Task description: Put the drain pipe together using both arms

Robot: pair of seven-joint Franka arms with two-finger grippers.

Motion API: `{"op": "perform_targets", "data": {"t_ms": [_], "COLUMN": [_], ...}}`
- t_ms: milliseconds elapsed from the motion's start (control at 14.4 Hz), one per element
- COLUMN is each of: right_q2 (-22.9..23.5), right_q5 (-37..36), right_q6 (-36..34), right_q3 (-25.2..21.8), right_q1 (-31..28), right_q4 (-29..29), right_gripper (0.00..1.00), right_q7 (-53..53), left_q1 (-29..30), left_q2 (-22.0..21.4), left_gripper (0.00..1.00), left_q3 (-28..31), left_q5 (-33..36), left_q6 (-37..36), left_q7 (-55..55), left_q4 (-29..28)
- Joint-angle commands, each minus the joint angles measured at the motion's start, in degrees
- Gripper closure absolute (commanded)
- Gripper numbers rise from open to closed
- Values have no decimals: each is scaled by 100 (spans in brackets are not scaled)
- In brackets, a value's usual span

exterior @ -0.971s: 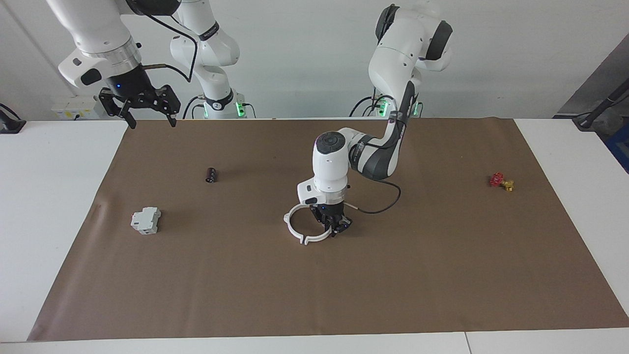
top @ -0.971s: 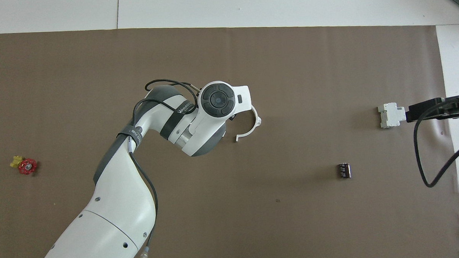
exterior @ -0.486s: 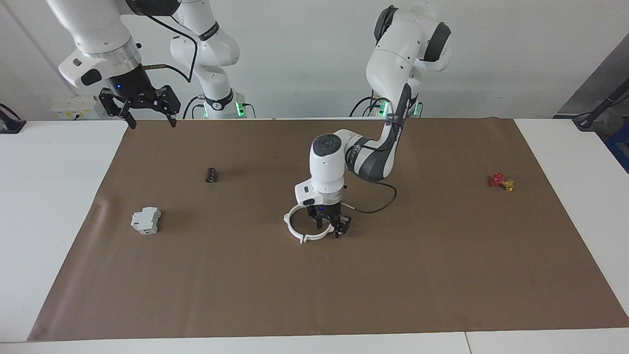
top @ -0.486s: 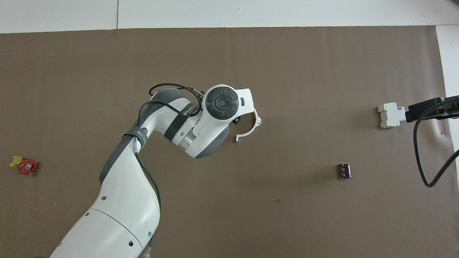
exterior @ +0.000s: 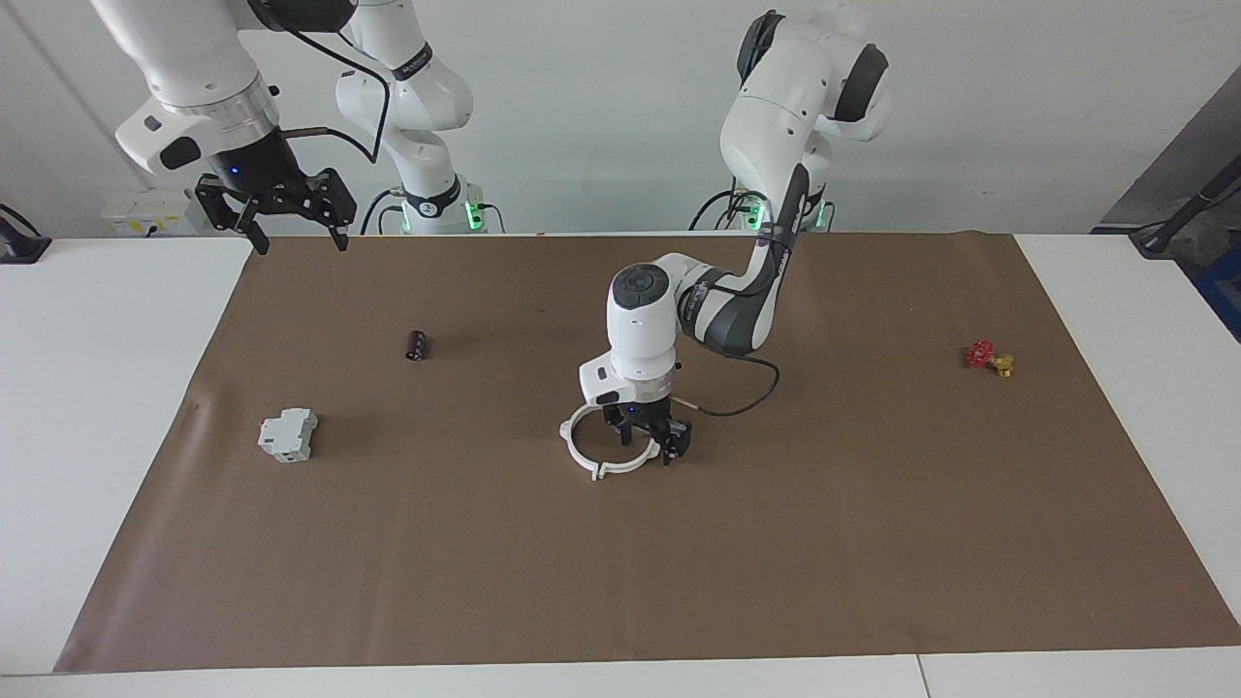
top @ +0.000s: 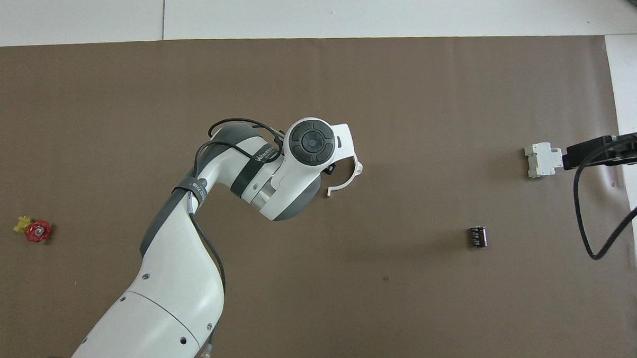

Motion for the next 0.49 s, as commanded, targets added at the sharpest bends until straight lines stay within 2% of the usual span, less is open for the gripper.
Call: {"op": "perform_targets", "data": {"t_ms": [0, 278, 416], "right_q2": [-4, -4, -4], "right_q5": [139, 139, 139], "right_q6": [-40, -40, -40], "right_q3": [9, 9, 9], "right_q1": [-27, -27, -27], "right_q4": [-10, -10, -10], "right_gripper": [0, 0, 0], "right_q7": [47, 39, 21], "left_q1": [-121, -121, -121], "left_q2": [-120, -129, -129], "left_gripper": [14, 13, 9], "left_q3": [77, 77, 77], "left_q5": [-262, -463, -587], "left_q6": [-205, -196, -161], "left_q7": [-311, -735, -744], "left_q4": [-71, -98, -98]}}
